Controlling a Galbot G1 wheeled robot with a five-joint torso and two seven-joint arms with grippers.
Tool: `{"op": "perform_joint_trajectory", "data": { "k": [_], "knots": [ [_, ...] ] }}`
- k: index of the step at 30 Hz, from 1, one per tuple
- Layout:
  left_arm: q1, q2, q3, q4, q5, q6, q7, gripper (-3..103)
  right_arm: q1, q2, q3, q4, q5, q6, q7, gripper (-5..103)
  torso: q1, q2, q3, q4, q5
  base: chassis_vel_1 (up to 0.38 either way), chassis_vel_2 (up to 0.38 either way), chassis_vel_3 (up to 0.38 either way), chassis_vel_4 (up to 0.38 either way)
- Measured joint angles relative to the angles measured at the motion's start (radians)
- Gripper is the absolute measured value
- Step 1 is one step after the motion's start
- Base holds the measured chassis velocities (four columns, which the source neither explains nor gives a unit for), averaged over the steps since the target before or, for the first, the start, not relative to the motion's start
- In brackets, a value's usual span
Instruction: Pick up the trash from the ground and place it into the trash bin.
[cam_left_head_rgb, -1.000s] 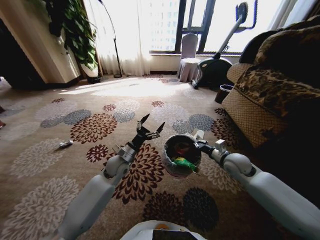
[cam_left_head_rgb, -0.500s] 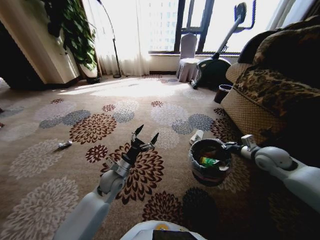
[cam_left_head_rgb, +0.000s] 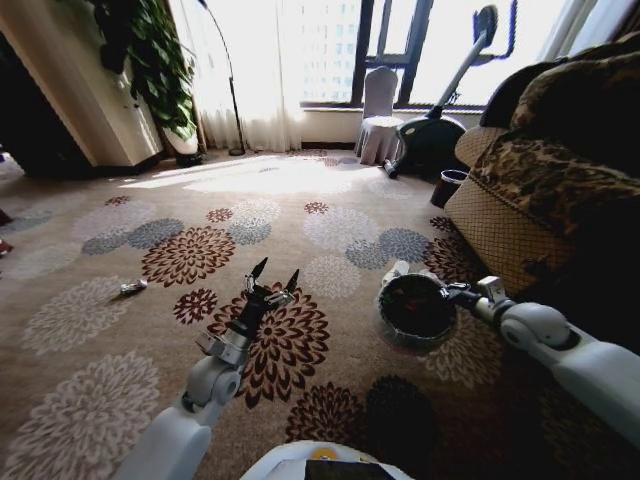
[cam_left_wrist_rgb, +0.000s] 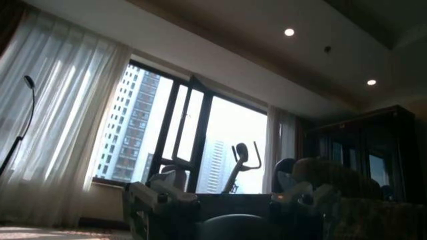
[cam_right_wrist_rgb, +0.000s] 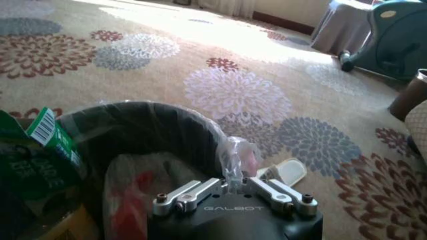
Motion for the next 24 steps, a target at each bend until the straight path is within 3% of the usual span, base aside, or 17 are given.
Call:
{"op": "perform_joint_trajectory", "data": {
  "k": [3,6,10,13,14,16,24],
  "knots": [
    [-0.015,-0.001,0.007,0.014,0.001,0.004,-0.012,100,0.0,0.015,0.012,0.004,0.038,0.015,0.001,0,0.0,0.0,0.0,0.0004,-0.0018,0.0,0.0,0.0,0.0],
    [-0.038,0.006,0.019,0.039,0.004,0.009,-0.031,100,-0.001,0.047,0.017,-0.013,0.062,0.051,0.001,0,0.0,0.0,0.0,0.0006,0.0003,0.0,0.0,0.0,0.0],
    [-0.071,0.017,0.032,0.081,0.004,0.01,-0.036,100,-0.043,0.073,0.065,-0.036,0.063,0.118,0.001,0,0.0,0.0,0.0,0.0007,-0.0001,0.0,0.0,0.0,0.0],
    [-0.137,0.03,0.06,0.178,0.018,0.018,-0.057,100,-0.161,0.109,0.207,-0.038,0.055,0.147,0.002,0,0.0,0.0,0.0,0.0002,-0.0013,0.0,0.0,0.0,0.0],
    [-0.137,0.03,0.06,0.178,0.018,0.018,-0.057,100,-0.161,0.109,0.207,-0.038,0.055,0.147,0.002,0,0.0,0.0,0.0,0.0002,-0.0013,0.0,0.0,0.0,0.0],
    [-0.179,0.034,0.079,0.237,0.029,0.055,-0.084,100,-0.267,0.146,0.307,-0.026,0.054,0.15,0.002,0,0.0,0.0,0.0,-0.0002,-0.0005,0.0,0.0,0.0,0.0],
    [-0.243,0.021,0.129,0.355,0.052,0.08,-0.098,100,-0.449,0.268,0.462,0.062,0.025,0.151,0.002,0,0.0,0.0,0.0,0.0005,-0.0004,0.0,0.0,0.0,0.0]
  ]
}}
